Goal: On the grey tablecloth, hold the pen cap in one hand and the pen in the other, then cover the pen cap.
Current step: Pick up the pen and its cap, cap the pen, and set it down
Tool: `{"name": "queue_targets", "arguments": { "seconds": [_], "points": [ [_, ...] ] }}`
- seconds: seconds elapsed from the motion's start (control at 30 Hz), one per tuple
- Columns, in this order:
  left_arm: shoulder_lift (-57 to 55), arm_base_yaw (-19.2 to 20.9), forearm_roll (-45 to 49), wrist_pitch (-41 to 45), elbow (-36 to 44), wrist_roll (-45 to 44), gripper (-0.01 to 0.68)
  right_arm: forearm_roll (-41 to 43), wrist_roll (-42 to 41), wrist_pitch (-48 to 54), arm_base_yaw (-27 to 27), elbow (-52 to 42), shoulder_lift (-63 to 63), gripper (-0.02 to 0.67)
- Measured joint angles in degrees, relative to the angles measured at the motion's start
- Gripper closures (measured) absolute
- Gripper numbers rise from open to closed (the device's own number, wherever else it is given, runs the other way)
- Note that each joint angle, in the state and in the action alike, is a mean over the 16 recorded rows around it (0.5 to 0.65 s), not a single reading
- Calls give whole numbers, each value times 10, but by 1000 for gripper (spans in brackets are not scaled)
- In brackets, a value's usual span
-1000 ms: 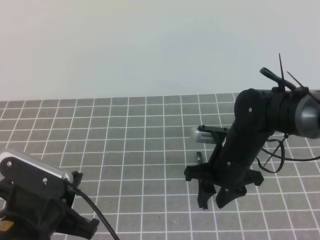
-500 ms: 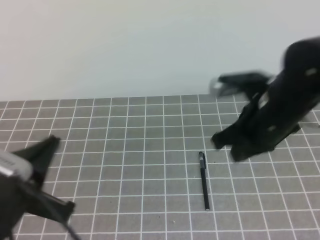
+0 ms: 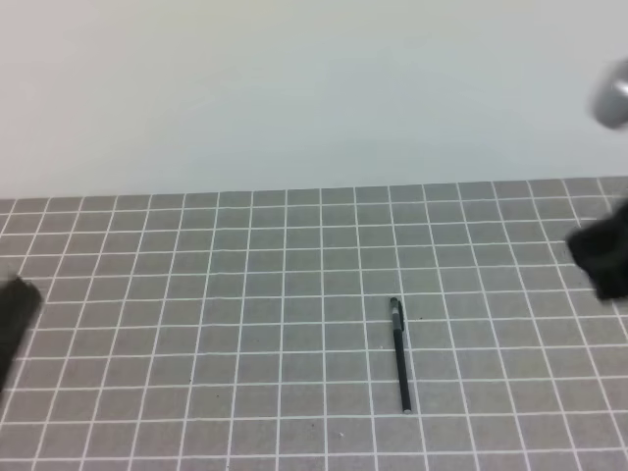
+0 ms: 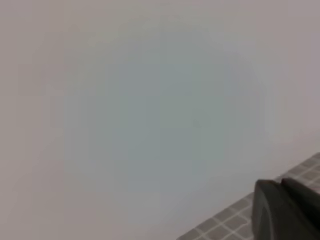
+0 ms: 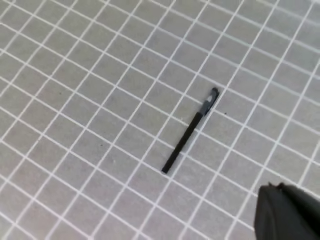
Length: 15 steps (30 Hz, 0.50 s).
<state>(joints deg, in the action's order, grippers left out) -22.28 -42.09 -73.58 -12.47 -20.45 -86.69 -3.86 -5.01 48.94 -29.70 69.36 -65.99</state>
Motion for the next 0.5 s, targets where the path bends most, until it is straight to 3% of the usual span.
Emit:
{"name": "queue_targets", "arguments": {
  "seconds": [0.23,0.5],
  "points": [
    [35,0,-22,84,0,-34,672,-2,-61,-55,0,-125,133,644],
    [39,-1,-47,96,0,-67,672,-5,-104,-119,0,-261,264,644]
  ]
}}
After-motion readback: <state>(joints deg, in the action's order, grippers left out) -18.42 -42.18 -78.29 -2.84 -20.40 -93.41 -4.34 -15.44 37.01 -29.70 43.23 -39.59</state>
